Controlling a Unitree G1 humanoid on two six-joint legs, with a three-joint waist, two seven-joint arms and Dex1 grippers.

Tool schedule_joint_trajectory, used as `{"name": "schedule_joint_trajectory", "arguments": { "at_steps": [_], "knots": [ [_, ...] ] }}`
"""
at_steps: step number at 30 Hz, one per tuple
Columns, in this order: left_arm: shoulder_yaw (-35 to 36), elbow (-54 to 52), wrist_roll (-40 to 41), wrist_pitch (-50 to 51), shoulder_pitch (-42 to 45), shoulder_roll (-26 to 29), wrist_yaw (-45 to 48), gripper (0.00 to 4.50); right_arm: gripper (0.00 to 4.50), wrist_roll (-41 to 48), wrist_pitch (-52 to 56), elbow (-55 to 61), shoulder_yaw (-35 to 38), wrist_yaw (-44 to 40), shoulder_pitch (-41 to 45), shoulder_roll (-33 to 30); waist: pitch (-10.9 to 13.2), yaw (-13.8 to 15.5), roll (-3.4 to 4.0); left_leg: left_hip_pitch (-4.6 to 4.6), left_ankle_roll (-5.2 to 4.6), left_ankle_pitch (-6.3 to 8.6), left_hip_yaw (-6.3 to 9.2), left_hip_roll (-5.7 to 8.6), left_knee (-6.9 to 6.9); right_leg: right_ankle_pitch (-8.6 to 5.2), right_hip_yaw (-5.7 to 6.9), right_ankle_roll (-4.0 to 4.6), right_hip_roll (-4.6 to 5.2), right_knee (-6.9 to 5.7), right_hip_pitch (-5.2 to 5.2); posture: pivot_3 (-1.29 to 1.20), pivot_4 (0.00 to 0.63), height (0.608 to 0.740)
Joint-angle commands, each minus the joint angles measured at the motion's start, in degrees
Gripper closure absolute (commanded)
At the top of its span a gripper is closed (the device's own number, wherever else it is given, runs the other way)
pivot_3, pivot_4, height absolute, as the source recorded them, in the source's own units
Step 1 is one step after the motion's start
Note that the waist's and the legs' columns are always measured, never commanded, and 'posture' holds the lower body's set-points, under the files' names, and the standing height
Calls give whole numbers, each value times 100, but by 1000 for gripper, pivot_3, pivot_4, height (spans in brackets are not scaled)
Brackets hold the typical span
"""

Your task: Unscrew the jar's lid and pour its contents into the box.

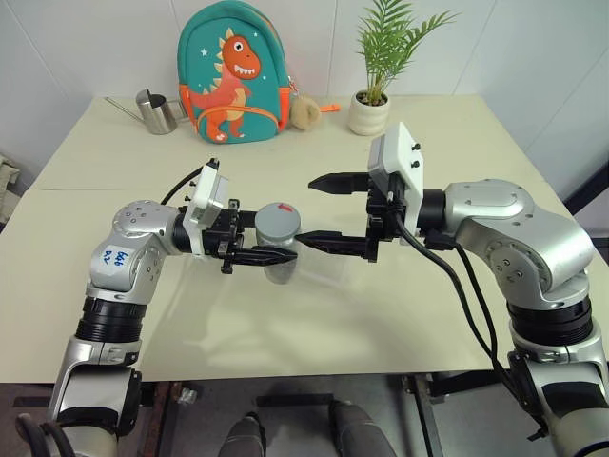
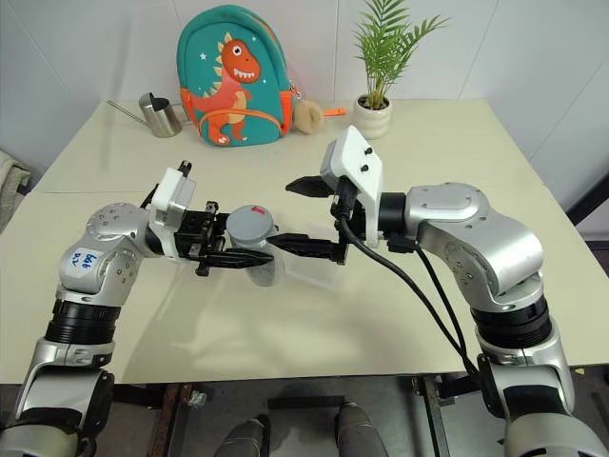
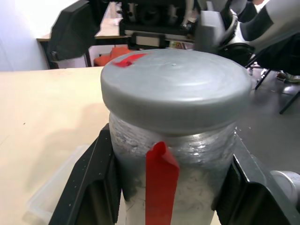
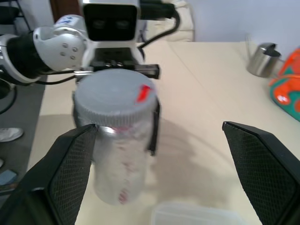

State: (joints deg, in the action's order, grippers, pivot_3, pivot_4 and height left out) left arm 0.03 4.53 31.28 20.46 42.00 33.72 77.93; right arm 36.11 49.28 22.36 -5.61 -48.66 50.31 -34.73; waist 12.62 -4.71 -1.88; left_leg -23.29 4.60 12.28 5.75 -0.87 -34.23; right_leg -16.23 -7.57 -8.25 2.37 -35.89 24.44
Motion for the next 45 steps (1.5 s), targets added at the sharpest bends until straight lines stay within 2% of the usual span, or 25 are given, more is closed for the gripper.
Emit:
{"name": "schedule_joint_trajectory", "arguments": {
  "at_steps": [1,10,26,35,45],
  "knots": [
    [40,80,11,-113,125,35,115,2455,22,338,112,416,377,-47,-43,-175,0,6,0,0,0,0,0,0,0,0,0,0,0,0,0,0,150,740],
    [-65,427,-44,-204,321,-42,320,2455,22,804,239,412,550,48,90,-90,0,5,0,0,0,0,0,1,-2,-1,0,-1,1,-1,-1,0,150,740],
    [-178,319,22,23,558,-118,394,2455,22,168,-116,-286,-256,619,415,1133,0,3,0,-1,0,0,1,0,-1,-1,0,-1,0,-6,2,0,150,740],
    [-132,277,49,22,546,-151,368,2455,22,70,-162,-419,-365,618,426,1513,0,-7,0,0,0,0,1,0,-1,-1,0,-1,-1,-9,3,0,150,740],
    [-124,246,56,-34,535,-200,339,2455,22,-160,-264,-580,-350,643,412,1601,0,-7,0,0,0,0,1,0,-1,-1,0,-1,-1,-9,3,0,150,740]
  ]
}}
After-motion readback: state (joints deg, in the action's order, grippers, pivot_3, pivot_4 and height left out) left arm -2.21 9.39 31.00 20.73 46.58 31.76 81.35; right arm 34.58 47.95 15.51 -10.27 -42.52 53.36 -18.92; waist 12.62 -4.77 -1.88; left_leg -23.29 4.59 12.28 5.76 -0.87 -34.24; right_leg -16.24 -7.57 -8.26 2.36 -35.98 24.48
